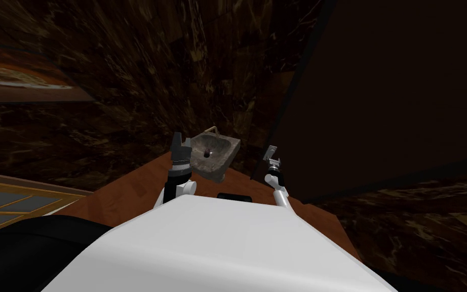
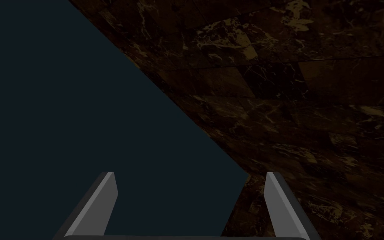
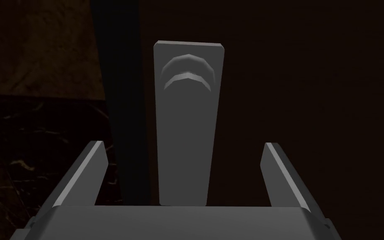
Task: Pull the door open
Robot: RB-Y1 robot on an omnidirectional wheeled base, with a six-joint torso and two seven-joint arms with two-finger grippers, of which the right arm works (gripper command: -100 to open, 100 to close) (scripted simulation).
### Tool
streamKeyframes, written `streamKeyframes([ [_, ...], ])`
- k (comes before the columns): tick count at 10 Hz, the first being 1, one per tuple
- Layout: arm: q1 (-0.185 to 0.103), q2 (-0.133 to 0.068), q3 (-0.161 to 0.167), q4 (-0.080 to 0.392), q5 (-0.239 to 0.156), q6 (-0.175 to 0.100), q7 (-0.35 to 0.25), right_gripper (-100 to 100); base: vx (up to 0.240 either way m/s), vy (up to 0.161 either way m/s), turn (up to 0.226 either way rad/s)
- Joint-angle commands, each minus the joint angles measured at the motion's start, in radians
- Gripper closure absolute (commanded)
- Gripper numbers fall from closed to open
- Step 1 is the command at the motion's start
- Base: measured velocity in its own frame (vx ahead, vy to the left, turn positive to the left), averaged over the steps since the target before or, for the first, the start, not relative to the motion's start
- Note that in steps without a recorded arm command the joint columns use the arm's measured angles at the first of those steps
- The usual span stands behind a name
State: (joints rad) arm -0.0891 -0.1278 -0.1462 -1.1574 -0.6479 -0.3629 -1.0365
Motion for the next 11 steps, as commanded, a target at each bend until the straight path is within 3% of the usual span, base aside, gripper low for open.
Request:
streamKeyframes([
  [1, 0.013, -0.026, -0.01, 0.006, -0.009, -0.009, -0.025, -100, 0.211, -0.006, 0.132],
  [3, 0.025, -0.069, -0.024, 0.016, -0.023, -0.013, -0.057, -100, 0.214, -0.023, 0.132],
  [4, 0.025, -0.069, -0.024, 0.016, -0.023, -0.013, -0.057, -100, 0.117, -0.028, 0.052],
  [5, 0.034, -0.1, -0.033, 0.024, -0.033, -0.016, -0.08, -100, 0.157, -0.015, 0.146],
  [6, 0.023, -0.088, -0.027, 0.033, -0.028, -0.021, -0.071, -100, 0.086, -0.013, 0.037],
  [7, 0.023, -0.088, -0.027, 0.033, -0.028, -0.021, -0.071, 100, -0.016, -0.001, -0.04],
  [11, 0.023, -0.088, -0.027, 0.033, -0.028, -0.021, -0.071, 100, -0.019, 0.001, 0.0],
])
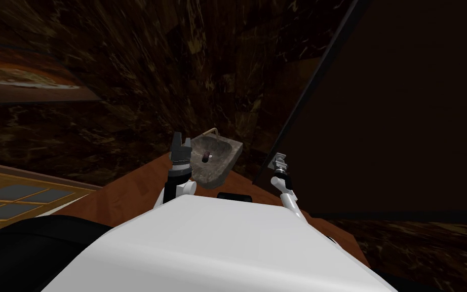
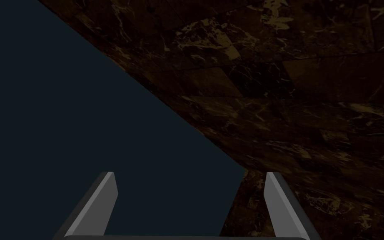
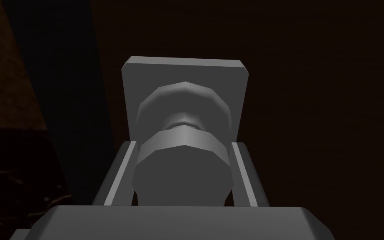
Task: Pull the door open
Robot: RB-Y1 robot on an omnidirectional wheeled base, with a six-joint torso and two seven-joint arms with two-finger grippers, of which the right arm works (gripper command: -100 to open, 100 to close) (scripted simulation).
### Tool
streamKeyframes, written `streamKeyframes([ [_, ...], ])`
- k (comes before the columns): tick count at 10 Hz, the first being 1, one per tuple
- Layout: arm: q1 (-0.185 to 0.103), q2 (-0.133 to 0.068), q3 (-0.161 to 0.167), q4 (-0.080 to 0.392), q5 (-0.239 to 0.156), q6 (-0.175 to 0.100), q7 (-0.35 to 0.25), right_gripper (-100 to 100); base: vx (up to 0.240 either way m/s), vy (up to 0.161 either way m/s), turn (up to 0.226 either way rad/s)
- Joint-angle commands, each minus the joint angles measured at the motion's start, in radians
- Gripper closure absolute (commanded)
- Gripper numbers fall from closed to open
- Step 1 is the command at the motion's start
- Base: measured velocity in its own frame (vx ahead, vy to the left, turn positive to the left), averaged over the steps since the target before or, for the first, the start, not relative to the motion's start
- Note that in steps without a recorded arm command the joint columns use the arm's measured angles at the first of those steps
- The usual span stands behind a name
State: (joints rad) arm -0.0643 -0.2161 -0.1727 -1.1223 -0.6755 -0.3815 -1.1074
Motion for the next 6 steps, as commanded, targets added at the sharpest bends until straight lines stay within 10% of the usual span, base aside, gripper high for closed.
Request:
streamKeyframes([
  [1, -0.002, 0.0, 0.0, -0.002, 0.0, -0.002, 0.0, 100, 0.0, 0.0, 0.0],
  [6, 0.02, -0.04, 0.049, -0.021, -0.004, 0.007, -0.056, 100, -0.185, -0.034, 0.121],
])
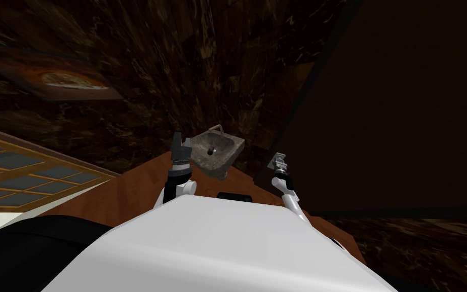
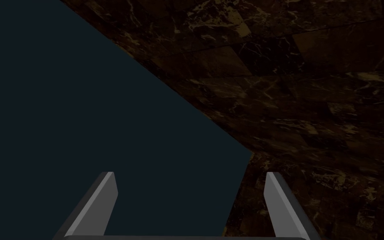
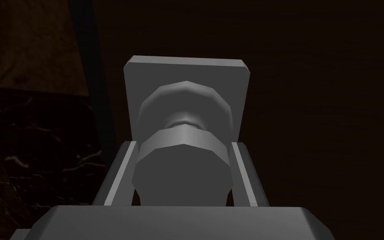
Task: Pull the door open
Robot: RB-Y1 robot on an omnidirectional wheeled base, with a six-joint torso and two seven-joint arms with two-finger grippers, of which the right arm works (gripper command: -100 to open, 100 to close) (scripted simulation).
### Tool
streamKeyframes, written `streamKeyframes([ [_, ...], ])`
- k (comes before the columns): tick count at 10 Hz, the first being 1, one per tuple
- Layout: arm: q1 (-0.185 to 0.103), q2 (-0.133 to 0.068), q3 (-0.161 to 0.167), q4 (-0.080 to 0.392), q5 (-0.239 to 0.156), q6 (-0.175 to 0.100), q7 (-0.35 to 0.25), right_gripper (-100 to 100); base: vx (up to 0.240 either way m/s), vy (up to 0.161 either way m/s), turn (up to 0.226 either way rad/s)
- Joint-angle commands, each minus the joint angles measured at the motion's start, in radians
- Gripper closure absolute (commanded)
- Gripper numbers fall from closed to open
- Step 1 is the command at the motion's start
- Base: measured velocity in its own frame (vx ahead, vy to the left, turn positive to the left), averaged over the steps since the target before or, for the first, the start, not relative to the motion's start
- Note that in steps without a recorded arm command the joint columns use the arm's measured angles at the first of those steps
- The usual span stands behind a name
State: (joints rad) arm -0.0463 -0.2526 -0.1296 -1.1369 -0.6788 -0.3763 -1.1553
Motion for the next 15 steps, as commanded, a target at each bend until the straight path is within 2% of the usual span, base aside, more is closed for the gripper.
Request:
streamKeyframes([
  [1, 0.006, -0.012, 0.017, -0.011, -0.002, 0.003, -0.02, 100, -0.229, -0.038, 0.135],
  [5, 0.025, -0.05, 0.064, -0.031, -0.005, 0.009, -0.073, 100, -0.258, -0.047, 0.154],
  [6, 0.023, -0.045, 0.056, -0.025, -0.005, 0.01, -0.063, 100, -0.119, -0.023, 0.044],
  [7, 0.034, -0.057, 0.078, -0.033, -0.004, 0.01, -0.081, 100, -0.153, -0.01, 0.131],
  [8, 0.036, -0.06, 0.082, -0.035, -0.004, 0.009, -0.085, 100, -0.237, -0.065, 0.115],
  [15, 0.073, -0.121, 0.162, -0.079, -0.002, -0.003, -0.154, 100, -0.235, -0.05, 0.125],
])
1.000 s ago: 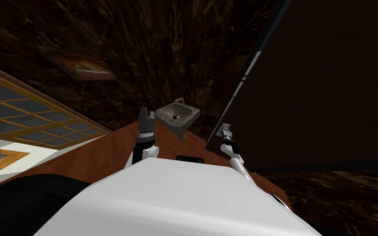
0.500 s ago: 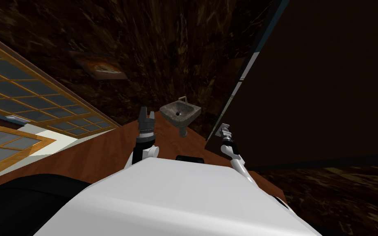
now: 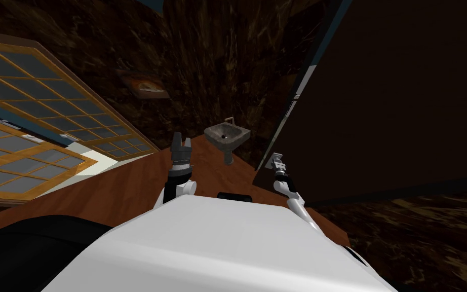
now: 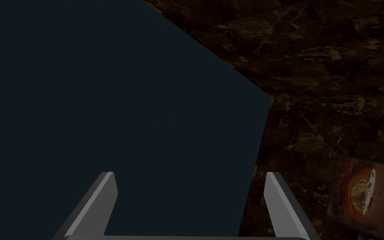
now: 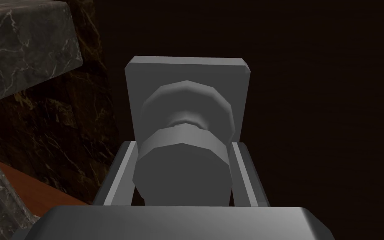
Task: Pull the door open
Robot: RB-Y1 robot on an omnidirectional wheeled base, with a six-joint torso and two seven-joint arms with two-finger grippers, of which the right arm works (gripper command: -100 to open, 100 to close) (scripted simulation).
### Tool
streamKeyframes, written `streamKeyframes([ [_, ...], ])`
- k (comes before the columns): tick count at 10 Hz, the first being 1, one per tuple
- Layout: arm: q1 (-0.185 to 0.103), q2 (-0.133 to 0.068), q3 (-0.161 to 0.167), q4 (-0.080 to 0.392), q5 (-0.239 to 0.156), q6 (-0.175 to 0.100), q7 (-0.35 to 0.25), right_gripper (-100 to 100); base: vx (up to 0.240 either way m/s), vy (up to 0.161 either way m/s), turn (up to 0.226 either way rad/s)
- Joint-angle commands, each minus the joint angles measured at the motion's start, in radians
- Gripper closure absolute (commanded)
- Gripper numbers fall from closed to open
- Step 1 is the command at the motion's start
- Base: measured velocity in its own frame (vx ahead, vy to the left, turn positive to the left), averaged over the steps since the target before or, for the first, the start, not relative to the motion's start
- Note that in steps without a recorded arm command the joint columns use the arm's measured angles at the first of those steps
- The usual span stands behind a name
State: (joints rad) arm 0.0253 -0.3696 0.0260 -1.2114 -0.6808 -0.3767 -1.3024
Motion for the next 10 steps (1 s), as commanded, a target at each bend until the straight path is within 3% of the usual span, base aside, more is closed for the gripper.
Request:
streamKeyframes([
  [1, 0.0, 0.0, 0.0, 0.0, 0.0, 0.0, 0.0, 100, -0.108, -0.015, 0.021],
  [10, 0.045, -0.083, 0.099, -0.048, 0.008, -0.03, -0.09, 100, -0.205, -0.063, 0.114],
])
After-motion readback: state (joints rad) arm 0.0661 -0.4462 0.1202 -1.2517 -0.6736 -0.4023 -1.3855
